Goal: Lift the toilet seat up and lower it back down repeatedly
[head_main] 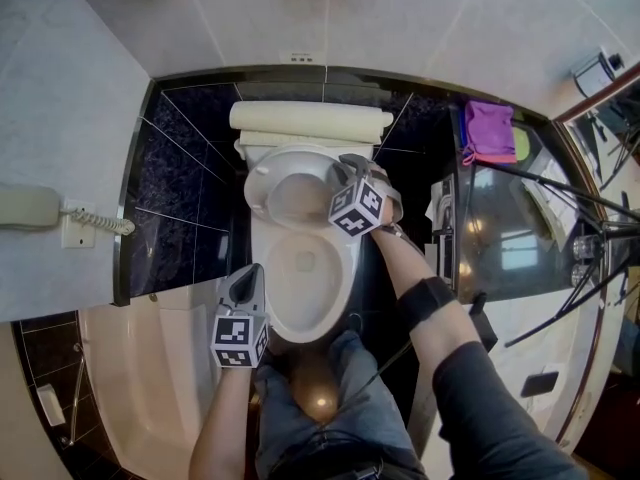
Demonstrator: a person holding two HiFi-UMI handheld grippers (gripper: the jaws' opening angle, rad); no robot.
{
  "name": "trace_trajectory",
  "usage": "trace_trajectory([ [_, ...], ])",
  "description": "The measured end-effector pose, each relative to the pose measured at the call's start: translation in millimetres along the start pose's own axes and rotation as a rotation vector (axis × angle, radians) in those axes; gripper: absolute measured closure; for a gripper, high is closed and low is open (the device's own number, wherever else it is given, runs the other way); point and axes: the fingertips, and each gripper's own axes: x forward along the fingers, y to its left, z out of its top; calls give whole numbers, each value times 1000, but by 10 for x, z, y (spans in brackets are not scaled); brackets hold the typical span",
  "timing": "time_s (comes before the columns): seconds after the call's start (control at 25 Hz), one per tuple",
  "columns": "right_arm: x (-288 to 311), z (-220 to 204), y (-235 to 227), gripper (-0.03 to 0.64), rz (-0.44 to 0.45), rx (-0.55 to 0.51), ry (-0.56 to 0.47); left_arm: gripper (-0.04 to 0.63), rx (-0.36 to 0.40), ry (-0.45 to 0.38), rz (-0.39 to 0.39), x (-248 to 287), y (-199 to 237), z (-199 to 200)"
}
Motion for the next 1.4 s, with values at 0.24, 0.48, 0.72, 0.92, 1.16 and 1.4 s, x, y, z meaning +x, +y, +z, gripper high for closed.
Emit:
trace_trajectory([
  [0.24,-92,19,59,525,1,-13,7,595,3,34,-15,98,-85,-142],
  [0.48,-336,7,251,525,0,-79,-5,595,9,69,-28,147,-164,-365],
  [0.72,-624,-35,497,526,-25,-99,-15,595,-9,90,-42,195,-245,-533],
  [0.92,-856,-90,743,526,-50,-121,-32,595,-10,108,-40,222,-220,-704],
  [1.16,-1121,-186,1098,526,-64,-184,-44,595,-17,123,-39,270,-218,-885],
  [1.4,-1368,-335,1490,528,-53,-233,-23,595,-11,117,-67,312,-306,-982],
])
